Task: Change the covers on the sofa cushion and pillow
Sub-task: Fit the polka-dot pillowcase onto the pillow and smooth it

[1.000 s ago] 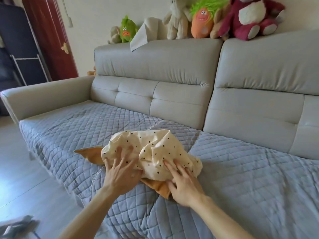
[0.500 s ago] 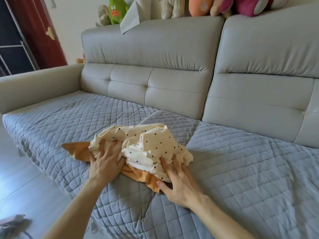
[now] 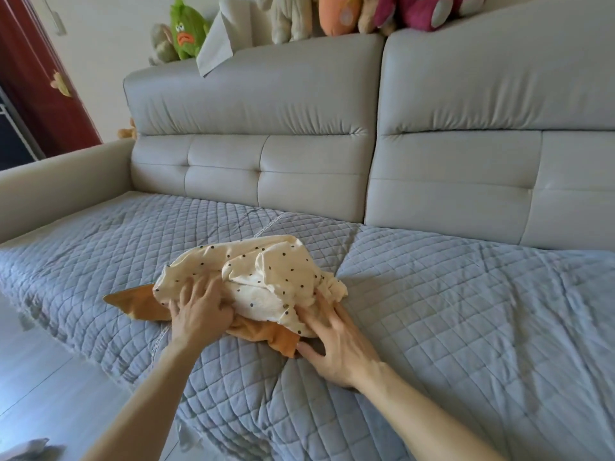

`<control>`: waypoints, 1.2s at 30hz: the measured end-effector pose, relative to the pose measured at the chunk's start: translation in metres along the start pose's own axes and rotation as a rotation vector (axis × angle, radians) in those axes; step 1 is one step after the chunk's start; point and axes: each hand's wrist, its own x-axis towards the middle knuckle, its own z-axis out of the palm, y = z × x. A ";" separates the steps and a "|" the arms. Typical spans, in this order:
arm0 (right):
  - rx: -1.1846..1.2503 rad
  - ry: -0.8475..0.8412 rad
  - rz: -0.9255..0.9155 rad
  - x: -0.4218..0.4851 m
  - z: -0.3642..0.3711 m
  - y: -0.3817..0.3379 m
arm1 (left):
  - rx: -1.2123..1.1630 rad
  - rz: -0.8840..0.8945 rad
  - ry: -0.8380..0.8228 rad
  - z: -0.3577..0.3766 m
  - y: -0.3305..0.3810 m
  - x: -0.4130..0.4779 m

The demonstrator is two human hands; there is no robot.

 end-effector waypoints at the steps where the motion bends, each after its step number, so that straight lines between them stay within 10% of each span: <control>1: -0.015 -0.014 0.013 -0.012 -0.006 0.002 | -0.050 0.008 0.043 -0.002 0.005 -0.009; 9: -0.095 -0.118 0.101 -0.135 -0.086 0.035 | -0.425 0.299 0.059 0.025 0.118 -0.134; 19: -0.189 0.112 0.626 -0.397 -0.250 0.082 | -0.222 1.001 -0.593 0.072 0.365 -0.254; 28: -0.468 0.671 1.134 -0.645 -0.321 0.021 | -0.396 1.604 -0.421 0.046 0.555 -0.428; 36: -0.274 0.500 1.772 -0.771 -0.288 0.032 | -0.118 1.714 -0.273 0.086 0.593 -0.541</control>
